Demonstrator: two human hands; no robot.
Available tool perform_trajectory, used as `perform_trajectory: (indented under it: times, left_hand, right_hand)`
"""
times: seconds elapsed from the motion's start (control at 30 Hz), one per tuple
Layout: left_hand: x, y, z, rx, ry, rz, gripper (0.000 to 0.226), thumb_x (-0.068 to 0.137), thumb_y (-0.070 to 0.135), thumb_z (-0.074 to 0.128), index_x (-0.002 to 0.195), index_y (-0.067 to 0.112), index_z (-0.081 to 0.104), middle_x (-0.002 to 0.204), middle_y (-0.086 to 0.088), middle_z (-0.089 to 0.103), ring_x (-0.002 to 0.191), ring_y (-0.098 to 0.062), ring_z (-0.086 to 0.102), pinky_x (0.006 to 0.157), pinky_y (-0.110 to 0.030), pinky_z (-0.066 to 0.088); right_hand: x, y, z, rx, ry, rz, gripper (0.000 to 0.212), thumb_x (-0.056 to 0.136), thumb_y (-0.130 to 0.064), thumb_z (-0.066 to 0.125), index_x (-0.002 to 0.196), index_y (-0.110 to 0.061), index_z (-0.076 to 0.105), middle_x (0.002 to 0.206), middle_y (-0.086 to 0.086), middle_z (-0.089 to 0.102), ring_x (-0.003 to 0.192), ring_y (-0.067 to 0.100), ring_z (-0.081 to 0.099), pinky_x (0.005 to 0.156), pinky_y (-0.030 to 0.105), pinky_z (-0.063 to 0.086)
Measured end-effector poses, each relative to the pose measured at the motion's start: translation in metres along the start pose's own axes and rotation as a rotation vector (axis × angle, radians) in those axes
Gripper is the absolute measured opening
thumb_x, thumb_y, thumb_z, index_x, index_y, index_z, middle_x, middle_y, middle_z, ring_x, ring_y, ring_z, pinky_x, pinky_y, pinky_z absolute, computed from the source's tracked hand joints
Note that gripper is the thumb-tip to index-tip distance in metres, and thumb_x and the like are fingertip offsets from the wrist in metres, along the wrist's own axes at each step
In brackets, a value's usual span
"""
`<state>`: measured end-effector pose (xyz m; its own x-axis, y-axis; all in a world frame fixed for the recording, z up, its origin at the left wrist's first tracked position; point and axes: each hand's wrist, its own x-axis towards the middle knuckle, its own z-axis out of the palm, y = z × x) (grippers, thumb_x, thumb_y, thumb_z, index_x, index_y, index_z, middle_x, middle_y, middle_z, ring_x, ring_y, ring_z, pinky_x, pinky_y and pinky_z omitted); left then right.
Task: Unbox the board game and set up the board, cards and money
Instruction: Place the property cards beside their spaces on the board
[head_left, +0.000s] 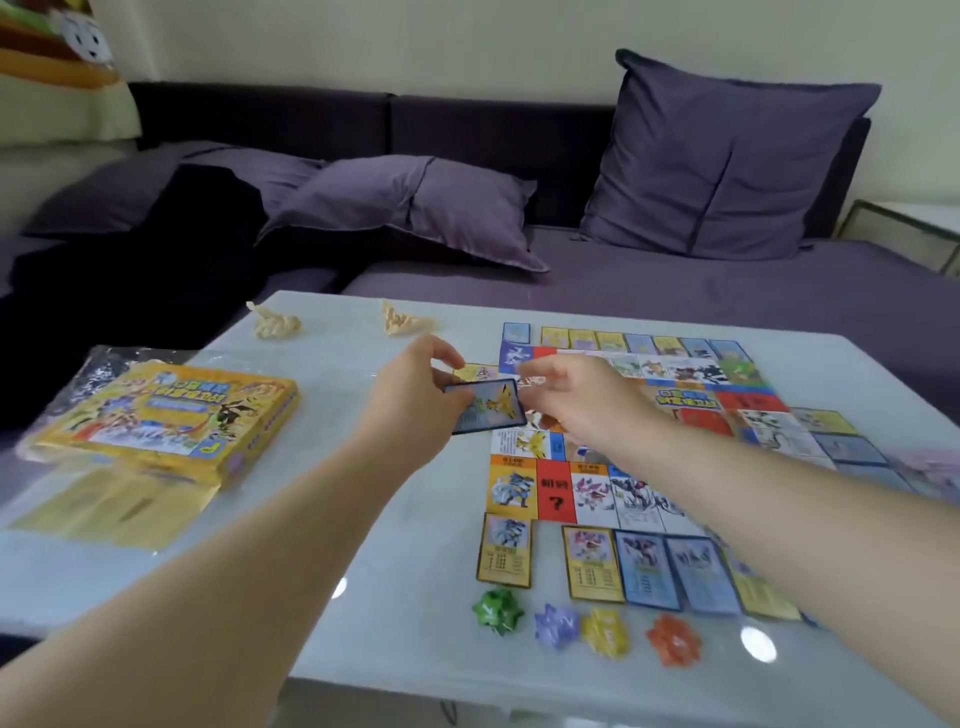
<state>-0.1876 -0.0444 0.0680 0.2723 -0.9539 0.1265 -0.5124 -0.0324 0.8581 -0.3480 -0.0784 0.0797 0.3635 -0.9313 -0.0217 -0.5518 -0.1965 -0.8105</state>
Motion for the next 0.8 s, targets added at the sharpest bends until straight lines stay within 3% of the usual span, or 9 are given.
perform_trajectory:
  times: [0.17, 0.27, 0.33, 0.4, 0.47, 0.53, 0.63, 0.7, 0.8]
  left_hand:
    - [0.002, -0.009, 0.0, 0.053, -0.001, -0.072, 0.027, 0.088, 0.007, 0.061, 0.105, 0.021, 0.045, 0.109, 0.001, 0.049, 0.078, -0.02, 0.058, 0.062, -0.03, 0.056]
    - [0.006, -0.013, 0.0, 0.171, -0.016, -0.047, 0.021, 0.088, 0.01, 0.06, 0.103, 0.021, 0.051, 0.112, 0.001, 0.052, 0.085, -0.02, 0.059, 0.066, -0.031, 0.055]
    - [0.009, -0.018, -0.001, 0.335, 0.003, 0.018, 0.017, 0.091, 0.013, 0.057, 0.105, 0.022, 0.056, 0.12, 0.0, 0.051, 0.095, -0.019, 0.057, 0.071, -0.028, 0.046]
    - [0.011, -0.025, -0.003, 0.493, -0.005, 0.085, 0.019, 0.094, 0.015, 0.052, 0.109, 0.024, 0.059, 0.126, 0.001, 0.048, 0.108, -0.018, 0.05, 0.078, -0.025, 0.04]
    - [0.012, -0.031, -0.007, 0.604, -0.037, 0.12, 0.024, 0.095, 0.017, 0.05, 0.113, 0.029, 0.06, 0.131, 0.005, 0.048, 0.122, -0.017, 0.041, 0.088, -0.027, 0.038]
    - [0.012, -0.037, -0.01, 0.681, -0.084, 0.166, 0.029, 0.096, 0.018, 0.048, 0.118, 0.033, 0.058, 0.135, 0.009, 0.048, 0.13, -0.015, 0.033, 0.102, -0.031, 0.033]
    - [0.011, -0.045, -0.011, 0.838, -0.188, 0.258, 0.041, 0.096, 0.017, 0.042, 0.129, 0.04, 0.047, 0.141, 0.02, 0.04, 0.141, -0.009, 0.015, 0.116, -0.036, 0.009]
    - [0.008, -0.047, -0.01, 1.027, -0.289, 0.292, 0.047, 0.096, 0.016, 0.038, 0.135, 0.042, 0.041, 0.145, 0.023, 0.034, 0.145, -0.01, 0.003, 0.116, -0.044, -0.006]
    - [0.004, -0.044, -0.006, 1.229, -0.417, 0.293, 0.049, 0.097, 0.018, 0.034, 0.141, 0.039, 0.034, 0.149, 0.019, 0.032, 0.146, -0.014, -0.002, 0.111, -0.054, -0.014]
  right_hand:
    - [-0.004, 0.012, 0.018, 0.112, -0.161, 0.082, 0.026, 0.092, -0.014, 0.058, 0.116, -0.022, 0.064, 0.098, -0.005, 0.071, 0.072, 0.007, 0.058, 0.06, 0.013, 0.043]
    - [0.005, 0.014, 0.019, 0.075, -0.174, 0.052, 0.032, 0.088, -0.005, 0.06, 0.114, -0.022, 0.068, 0.098, -0.013, 0.07, 0.092, 0.008, 0.064, 0.072, 0.013, 0.047]
    - [0.011, 0.013, 0.015, -0.032, -0.138, 0.006, 0.039, 0.087, 0.0, 0.056, 0.114, -0.025, 0.068, 0.089, -0.019, 0.068, 0.087, 0.008, 0.065, 0.072, 0.014, 0.048]
    - [0.015, 0.014, 0.014, -0.135, -0.153, -0.042, 0.042, 0.088, 0.003, 0.052, 0.112, -0.026, 0.069, 0.09, -0.013, 0.067, 0.057, -0.002, 0.056, 0.047, 0.007, 0.037]
    - [0.018, 0.016, 0.019, -0.235, -0.18, -0.073, 0.04, 0.09, 0.004, 0.048, 0.114, -0.021, 0.069, 0.101, -0.004, 0.066, 0.043, -0.007, 0.048, 0.04, 0.005, 0.031]
    - [0.021, 0.021, 0.027, -0.297, -0.167, -0.091, 0.038, 0.092, 0.001, 0.046, 0.117, -0.017, 0.067, 0.117, 0.002, 0.064, 0.047, -0.002, 0.045, 0.041, 0.005, 0.033]
    - [0.028, 0.024, 0.04, -0.304, -0.163, -0.07, 0.039, 0.094, 0.0, 0.042, 0.124, -0.015, 0.062, 0.131, 0.006, 0.057, 0.056, 0.0, 0.034, 0.042, 0.005, 0.033]
    - [0.033, 0.026, 0.047, -0.378, -0.206, -0.06, 0.04, 0.096, -0.003, 0.04, 0.128, -0.017, 0.059, 0.138, 0.006, 0.051, 0.063, 0.007, 0.038, 0.044, 0.009, 0.03]
    - [0.039, 0.032, 0.052, -0.513, -0.242, -0.056, 0.046, 0.095, -0.006, 0.038, 0.134, -0.024, 0.053, 0.146, 0.004, 0.043, 0.084, 0.015, 0.052, 0.064, 0.024, 0.04]
